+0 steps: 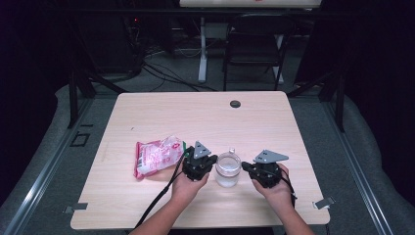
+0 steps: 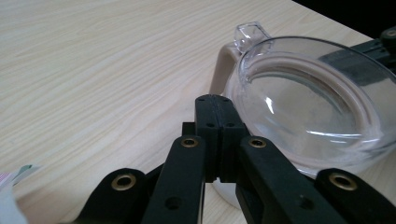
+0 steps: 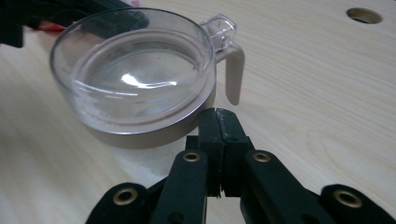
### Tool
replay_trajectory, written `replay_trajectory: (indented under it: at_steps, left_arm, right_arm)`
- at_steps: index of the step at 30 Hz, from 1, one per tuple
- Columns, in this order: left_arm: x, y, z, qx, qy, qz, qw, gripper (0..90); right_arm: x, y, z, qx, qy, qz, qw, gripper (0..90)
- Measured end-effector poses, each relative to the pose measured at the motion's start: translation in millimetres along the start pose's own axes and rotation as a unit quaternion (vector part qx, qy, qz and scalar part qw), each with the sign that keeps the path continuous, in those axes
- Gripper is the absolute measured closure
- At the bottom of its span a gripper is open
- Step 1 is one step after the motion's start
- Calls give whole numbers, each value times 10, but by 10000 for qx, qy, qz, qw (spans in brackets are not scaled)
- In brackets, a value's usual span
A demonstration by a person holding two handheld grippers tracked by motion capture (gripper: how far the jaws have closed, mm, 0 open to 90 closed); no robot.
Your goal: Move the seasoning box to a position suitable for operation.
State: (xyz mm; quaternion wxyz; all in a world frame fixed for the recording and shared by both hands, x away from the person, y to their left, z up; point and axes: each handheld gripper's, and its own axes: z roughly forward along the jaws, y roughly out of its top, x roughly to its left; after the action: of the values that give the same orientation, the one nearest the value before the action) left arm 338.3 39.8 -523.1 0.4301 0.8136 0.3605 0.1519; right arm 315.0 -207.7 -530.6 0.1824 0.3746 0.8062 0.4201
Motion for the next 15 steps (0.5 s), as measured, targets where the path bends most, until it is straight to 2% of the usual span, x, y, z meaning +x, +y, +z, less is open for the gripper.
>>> replay_trajectory:
  at_steps: [2, 3, 4, 6, 10, 12, 15]
  left_arm:
    - [10, -18, -56, -13, 39, 14, 10000, 900]
    - [10, -18, -56, -13, 39, 14, 10000, 900]
    - [36, -44, -116, -14, 34, -9, 10000, 900]
    - [65, -81, -180, 24, 66, -37, 10000, 900]
    - [91, -163, -314, 0, 71, -119, 9999, 892]
    - [92, -183, -349, 7, 95, -87, 9999, 885]
    - [75, -283, -466, -10, 87, -168, 9998, 877]
  right_arm:
    - [36, 1, -30, -48, 186, -11, 9998, 875]
    - [36, 1, -30, -48, 186, -11, 9998, 875]
    - [74, 14, -43, -29, 364, -103, 9993, 864]
    - [114, 22, -30, -4, 531, -155, 9985, 858]
    - [158, 29, 16, -3, 889, -162, 9959, 838]
    - [160, 34, 22, -3, 900, -187, 9958, 826]
    - [134, 54, 32, -152, 691, -265, 9971, 777]
